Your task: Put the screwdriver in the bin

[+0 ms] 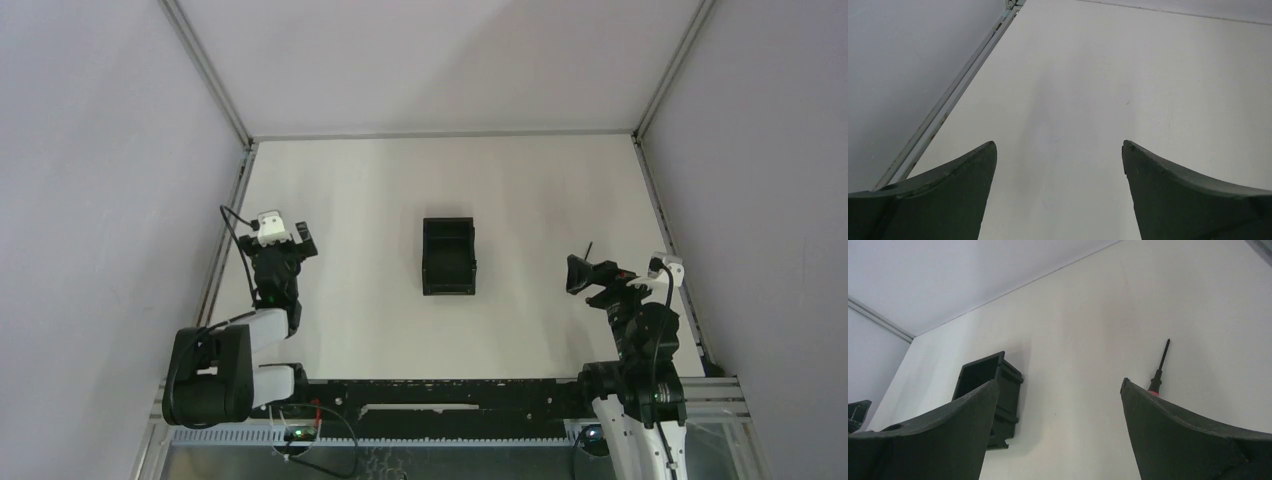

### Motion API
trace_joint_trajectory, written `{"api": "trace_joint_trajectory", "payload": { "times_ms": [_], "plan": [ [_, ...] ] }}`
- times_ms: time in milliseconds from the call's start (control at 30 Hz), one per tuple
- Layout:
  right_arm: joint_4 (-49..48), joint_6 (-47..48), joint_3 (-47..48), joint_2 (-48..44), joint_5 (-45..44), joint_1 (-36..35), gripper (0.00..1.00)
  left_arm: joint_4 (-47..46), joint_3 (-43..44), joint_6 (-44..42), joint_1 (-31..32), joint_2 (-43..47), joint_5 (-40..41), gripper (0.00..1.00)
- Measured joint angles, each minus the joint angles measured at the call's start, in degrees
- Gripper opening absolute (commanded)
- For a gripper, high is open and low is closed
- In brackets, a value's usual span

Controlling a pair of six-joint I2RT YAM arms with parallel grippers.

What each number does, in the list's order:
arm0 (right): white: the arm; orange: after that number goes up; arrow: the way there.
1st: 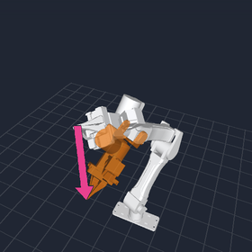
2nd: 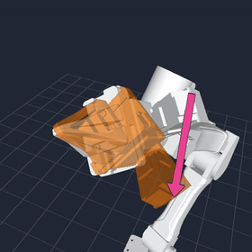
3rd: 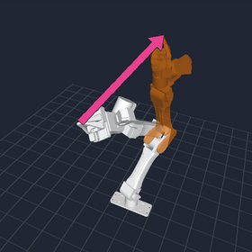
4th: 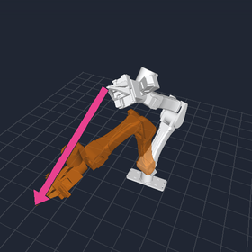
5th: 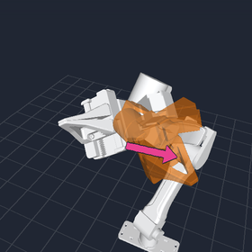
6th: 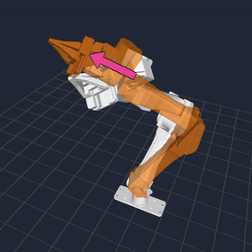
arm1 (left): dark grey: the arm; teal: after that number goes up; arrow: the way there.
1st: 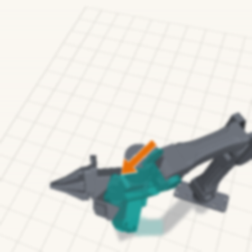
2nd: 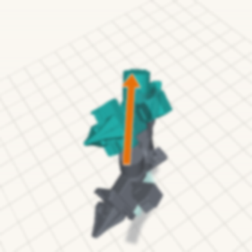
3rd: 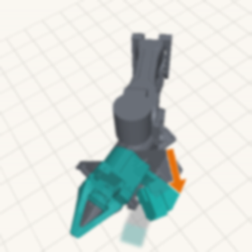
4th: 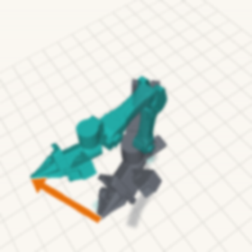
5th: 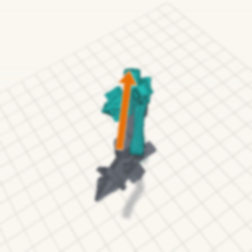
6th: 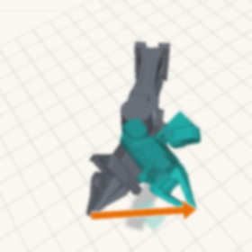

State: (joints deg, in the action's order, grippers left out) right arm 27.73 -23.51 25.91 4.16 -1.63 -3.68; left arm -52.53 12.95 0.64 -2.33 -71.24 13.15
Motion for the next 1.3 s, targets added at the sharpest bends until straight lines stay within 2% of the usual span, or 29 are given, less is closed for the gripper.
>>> {"api": "trace_joint_trajectory", "payload": {
  "times_ms": [233, 367, 533, 733, 833, 933, 1067, 1233, 1300],
  "plan": [
    [-1.40, -0.70, -0.02, 0.17, -1.20, 0.00, 1.00, 0.00, 0.00, 0.00, 0.00, 0.00, 0.00, 1.00],
    [-3.72, 0.72, 2.91, 4.22, -0.35, 0.00, 1.00, 0.00, 0.00, 0.00, 0.00, 0.00, 0.00, 1.00],
    [-3.28, 3.87, 18.47, 23.10, -1.46, 0.02, 1.00, 0.02, 0.00, 0.00, 0.00, 0.00, 0.00, 1.00],
    [9.18, 5.07, 45.55, 54.49, 2.25, 3.69, 1.00, 0.02, 0.00, 0.00, 0.00, 0.00, 0.00, 1.00],
    [15.87, 5.33, 52.50, 67.25, 2.99, 6.10, 1.00, 0.02, 0.00, 0.00, 0.00, 0.00, 0.00, 1.00],
    [21.77, 5.92, 53.09, 78.38, 1.73, 7.28, 0.99, 0.00, 0.00, 0.00, 0.00, 0.00, 0.00, 1.00],
    [24.61, 6.67, 48.50, 89.13, 0.37, 8.24, 0.89, 0.00, 0.00, 0.00, 0.00, 0.00, 0.00, 1.00],
    [23.52, 6.97, 42.93, 96.17, 0.37, 8.66, 0.65, 0.02, 0.00, 0.00, 0.00, 0.00, 0.00, 1.00],
    [22.08, 6.99, 41.70, 97.96, 0.15, 8.72, 0.59, 0.00, 0.00, 0.00, 0.00, 0.00, 0.00, 1.00]
  ]
}}
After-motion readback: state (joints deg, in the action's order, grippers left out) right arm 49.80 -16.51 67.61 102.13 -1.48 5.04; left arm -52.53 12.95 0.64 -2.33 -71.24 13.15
